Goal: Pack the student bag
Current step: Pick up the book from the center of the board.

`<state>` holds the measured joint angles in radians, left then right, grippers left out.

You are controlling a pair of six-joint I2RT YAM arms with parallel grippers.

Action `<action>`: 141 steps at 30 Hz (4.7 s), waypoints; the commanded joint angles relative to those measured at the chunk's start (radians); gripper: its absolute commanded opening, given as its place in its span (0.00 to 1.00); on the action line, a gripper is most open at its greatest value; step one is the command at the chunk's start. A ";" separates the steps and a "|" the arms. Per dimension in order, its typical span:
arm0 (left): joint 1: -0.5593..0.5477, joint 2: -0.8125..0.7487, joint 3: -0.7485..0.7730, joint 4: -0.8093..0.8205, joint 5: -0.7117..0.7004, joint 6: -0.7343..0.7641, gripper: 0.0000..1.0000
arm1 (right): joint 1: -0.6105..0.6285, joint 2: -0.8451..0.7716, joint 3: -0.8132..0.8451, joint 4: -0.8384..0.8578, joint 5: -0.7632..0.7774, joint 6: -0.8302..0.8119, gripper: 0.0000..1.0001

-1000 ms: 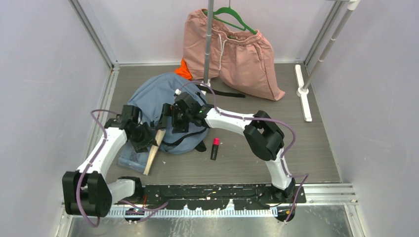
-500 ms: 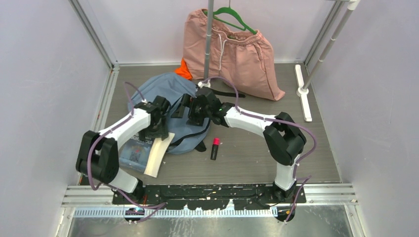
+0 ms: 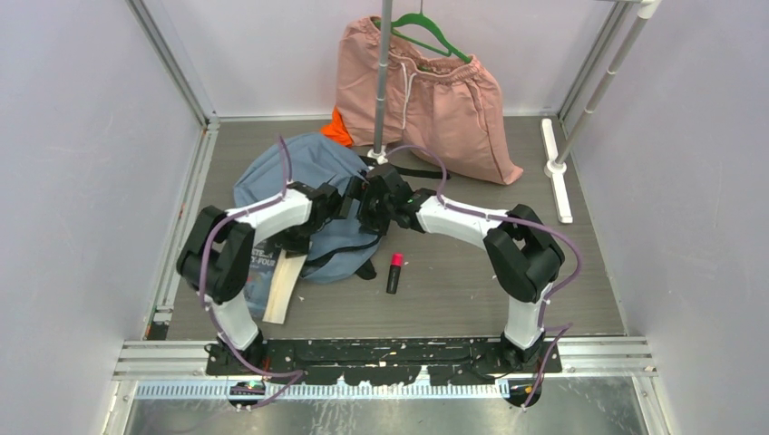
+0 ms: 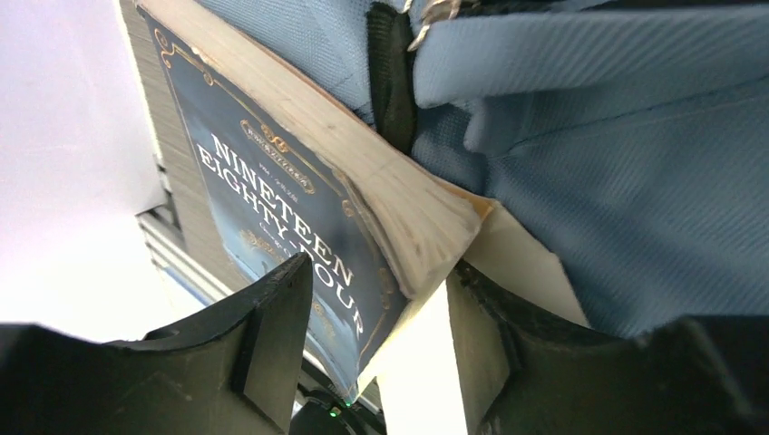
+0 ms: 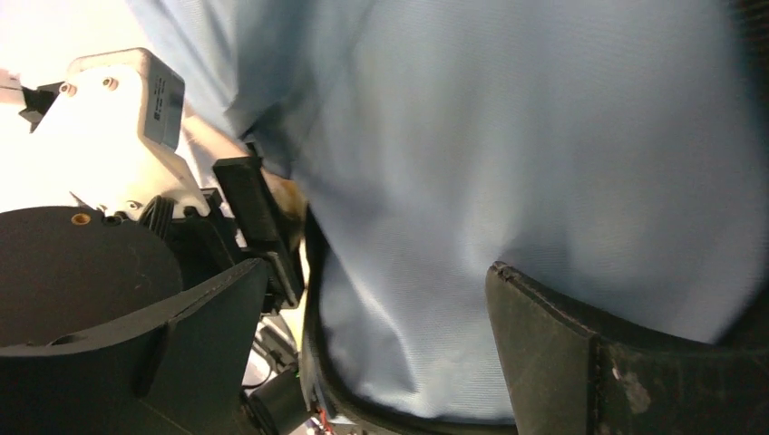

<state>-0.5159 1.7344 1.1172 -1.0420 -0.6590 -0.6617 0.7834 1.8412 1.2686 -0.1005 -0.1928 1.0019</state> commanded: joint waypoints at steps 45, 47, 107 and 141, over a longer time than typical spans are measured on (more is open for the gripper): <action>0.001 -0.650 0.631 -0.129 0.396 0.250 0.00 | 0.044 -0.198 -0.032 0.501 -0.284 -0.125 1.00; 0.001 -0.663 0.631 -0.124 0.415 0.249 0.00 | 0.044 -0.176 -0.025 0.486 -0.276 -0.143 1.00; -0.045 -0.498 0.362 0.254 0.470 -0.187 0.47 | 0.239 -0.300 -0.117 0.097 0.421 -0.420 0.01; 0.300 -0.602 -0.098 1.281 1.760 -0.534 0.85 | -0.291 -0.414 -0.368 1.533 -1.025 0.781 0.01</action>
<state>-0.2207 1.1213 1.0653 -0.1543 1.0248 -0.9749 0.4847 1.4528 0.8734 1.1690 -1.1912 1.6726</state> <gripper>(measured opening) 0.888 0.286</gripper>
